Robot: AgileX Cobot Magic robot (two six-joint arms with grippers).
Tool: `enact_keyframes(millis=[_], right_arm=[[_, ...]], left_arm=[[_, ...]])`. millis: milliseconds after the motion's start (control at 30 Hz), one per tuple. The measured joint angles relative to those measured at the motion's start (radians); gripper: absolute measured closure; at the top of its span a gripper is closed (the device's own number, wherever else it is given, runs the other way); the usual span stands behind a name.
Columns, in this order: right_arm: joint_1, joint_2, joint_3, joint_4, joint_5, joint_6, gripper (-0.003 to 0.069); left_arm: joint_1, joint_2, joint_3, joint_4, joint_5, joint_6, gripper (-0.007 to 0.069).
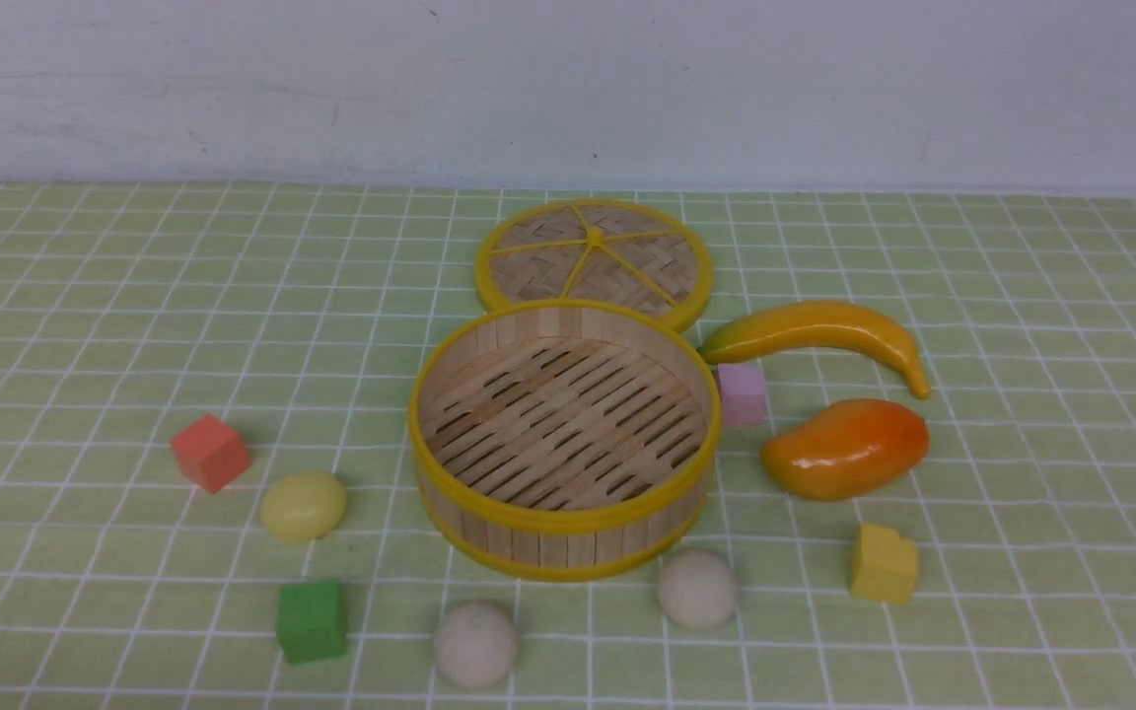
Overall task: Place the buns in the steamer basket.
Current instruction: Use the right arm to grab a steamed stuffed bun
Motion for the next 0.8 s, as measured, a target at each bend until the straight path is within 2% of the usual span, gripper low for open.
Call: enact_keyframes(millis=[33,167,267,433,600,733,800], right_arm=[[0.0,0.009,-0.01,0.0,0.014,-0.006,0.0419],[0.0,0.202,-0.159,-0.029,0.332,-0.091,0.0419],[0.0,0.309,-0.181,-0.06,0.461,-0.125,0.0419],[0.0,0.455,-0.182,-0.075,0.54,-0.14,0.0419],[0.0,0.578,-0.183,0.0,0.607,-0.145,0.0419],[0.005,0.749,-0.192,0.134,0.75,-0.258,0.0419],[0.017,0.783,-0.199,0.161,0.772,-0.289,0.0419]], left_arm=[[0.0,0.0,0.0,0.0,0.0,0.0,0.0386],[0.0,0.0,0.0,0.0,0.015,0.0,0.0386],[0.0,0.0,0.0,-0.002,0.02,0.0,0.0386],[0.0,0.0,0.0,-0.002,0.024,0.0,0.0386],[0.0,0.0,0.0,-0.002,0.024,0.0,0.0386],[0.0,0.0,0.0,-0.003,0.024,0.0,0.0386],[0.0,0.0,0.0,-0.003,0.024,0.0,0.0386]])
